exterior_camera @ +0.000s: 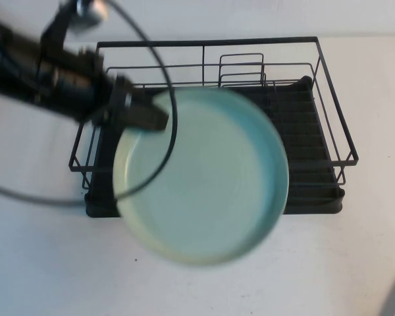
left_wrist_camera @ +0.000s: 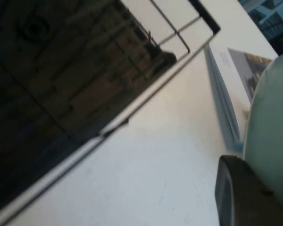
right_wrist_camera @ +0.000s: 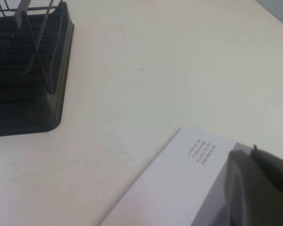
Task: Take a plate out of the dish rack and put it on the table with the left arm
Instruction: Place the plate from the table
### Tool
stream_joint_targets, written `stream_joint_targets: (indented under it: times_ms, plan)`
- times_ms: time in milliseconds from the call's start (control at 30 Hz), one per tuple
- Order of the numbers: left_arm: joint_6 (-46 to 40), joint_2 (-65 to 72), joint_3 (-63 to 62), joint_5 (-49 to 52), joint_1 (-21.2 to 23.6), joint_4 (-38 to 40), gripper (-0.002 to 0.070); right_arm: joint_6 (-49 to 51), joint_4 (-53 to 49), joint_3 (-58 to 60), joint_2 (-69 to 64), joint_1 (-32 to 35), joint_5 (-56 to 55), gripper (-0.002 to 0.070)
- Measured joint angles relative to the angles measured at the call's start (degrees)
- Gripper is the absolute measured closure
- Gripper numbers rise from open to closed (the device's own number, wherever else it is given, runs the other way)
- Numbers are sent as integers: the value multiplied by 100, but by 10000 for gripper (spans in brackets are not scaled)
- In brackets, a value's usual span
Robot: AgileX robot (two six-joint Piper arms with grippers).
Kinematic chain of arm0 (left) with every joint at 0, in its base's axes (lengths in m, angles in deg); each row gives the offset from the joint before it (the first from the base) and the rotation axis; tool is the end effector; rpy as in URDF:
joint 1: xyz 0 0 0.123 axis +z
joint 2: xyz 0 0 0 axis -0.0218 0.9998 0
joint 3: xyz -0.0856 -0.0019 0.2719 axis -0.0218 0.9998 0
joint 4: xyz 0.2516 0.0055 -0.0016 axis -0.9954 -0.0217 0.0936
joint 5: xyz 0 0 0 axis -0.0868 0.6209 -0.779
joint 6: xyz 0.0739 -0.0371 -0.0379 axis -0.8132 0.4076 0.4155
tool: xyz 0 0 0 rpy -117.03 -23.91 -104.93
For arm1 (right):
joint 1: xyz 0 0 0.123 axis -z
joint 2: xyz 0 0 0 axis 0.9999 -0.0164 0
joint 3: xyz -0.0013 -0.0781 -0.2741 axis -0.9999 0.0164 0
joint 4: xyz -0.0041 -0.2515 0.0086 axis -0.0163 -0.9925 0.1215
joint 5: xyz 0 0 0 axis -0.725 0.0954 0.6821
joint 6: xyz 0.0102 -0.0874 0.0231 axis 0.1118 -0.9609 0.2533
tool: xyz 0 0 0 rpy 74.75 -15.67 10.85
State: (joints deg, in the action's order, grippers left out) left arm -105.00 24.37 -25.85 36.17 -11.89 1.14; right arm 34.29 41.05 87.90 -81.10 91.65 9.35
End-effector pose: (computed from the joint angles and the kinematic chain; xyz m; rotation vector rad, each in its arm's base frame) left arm 0.2967 -0.1245 0.3572 0.9393 2.2214 -0.9980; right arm 0.0530 -0.0037 0.1722 0.1020 1.8475 -0.0066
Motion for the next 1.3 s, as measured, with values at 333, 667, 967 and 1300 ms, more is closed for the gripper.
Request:
stream_joint_targets:
  times_ms: [333,667,967,1300]
  plan:
    - [-600,-560,3244,-1480,0,796,631,0,0,0,0,0,0,696]
    - [-2254,919,3644,-2067,0,2422,631,0,0,0,0,0,0,696]
    - [-3299,1430,3644,-1796,9,2664,631,0,0,0,0,0,0,696]
    - [-3690,1430,3634,-1748,9,2585,598,0,0,0,0,0,0,696]
